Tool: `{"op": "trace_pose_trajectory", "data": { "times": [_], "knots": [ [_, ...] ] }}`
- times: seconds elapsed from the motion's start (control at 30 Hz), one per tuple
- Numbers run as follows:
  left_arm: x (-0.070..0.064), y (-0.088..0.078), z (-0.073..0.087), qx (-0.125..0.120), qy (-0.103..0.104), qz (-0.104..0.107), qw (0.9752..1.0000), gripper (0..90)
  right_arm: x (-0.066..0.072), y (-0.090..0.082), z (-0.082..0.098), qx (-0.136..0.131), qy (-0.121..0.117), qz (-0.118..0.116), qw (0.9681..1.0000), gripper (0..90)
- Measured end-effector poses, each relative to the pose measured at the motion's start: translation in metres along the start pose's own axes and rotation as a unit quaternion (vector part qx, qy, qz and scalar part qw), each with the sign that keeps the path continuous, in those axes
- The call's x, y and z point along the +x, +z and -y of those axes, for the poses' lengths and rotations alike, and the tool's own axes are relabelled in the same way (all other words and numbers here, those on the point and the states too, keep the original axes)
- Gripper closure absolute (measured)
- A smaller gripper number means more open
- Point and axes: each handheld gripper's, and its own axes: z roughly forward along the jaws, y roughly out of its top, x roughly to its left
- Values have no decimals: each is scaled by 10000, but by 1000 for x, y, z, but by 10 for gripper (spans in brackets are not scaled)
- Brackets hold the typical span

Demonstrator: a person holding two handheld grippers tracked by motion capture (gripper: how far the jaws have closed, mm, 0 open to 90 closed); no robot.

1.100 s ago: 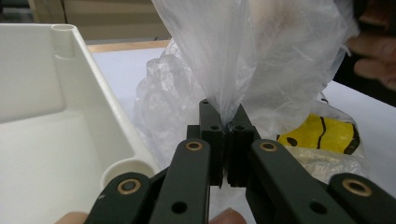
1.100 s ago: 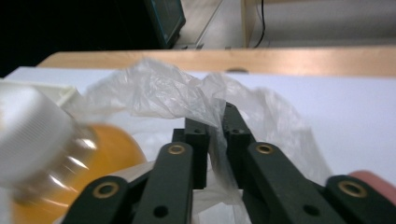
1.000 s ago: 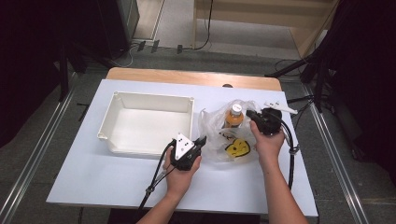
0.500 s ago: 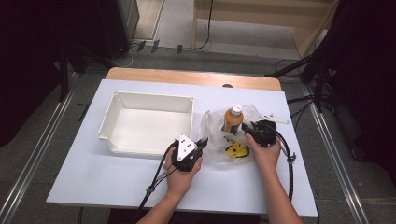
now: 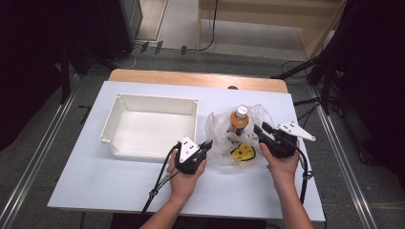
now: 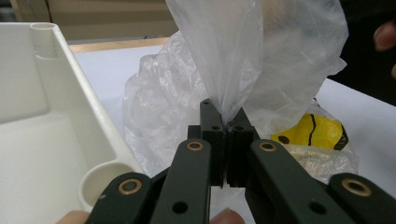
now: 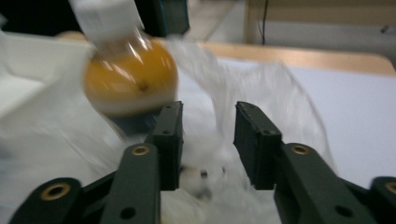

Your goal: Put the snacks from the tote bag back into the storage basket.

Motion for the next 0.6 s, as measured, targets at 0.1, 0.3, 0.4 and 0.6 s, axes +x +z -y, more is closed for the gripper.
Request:
{"op": "trace_pose_trajectory", "data": {
  "times": [0.1,0.3,0.4,0.6],
  "knots": [
    [1,0,0,-23,-56,-5,10000,897,-3,18,24,534,107,219,9983,824],
    [2,-1,-1,-83,-99,55,9999,884,16,24,54,931,-661,608,9916,865],
    [2,-2,0,-116,-79,118,9998,866,9,9,50,547,-159,87,9983,841],
    [2,-3,0,-171,-97,317,9993,819,17,-14,45,142,-113,-312,9993,854]
  ]
}}
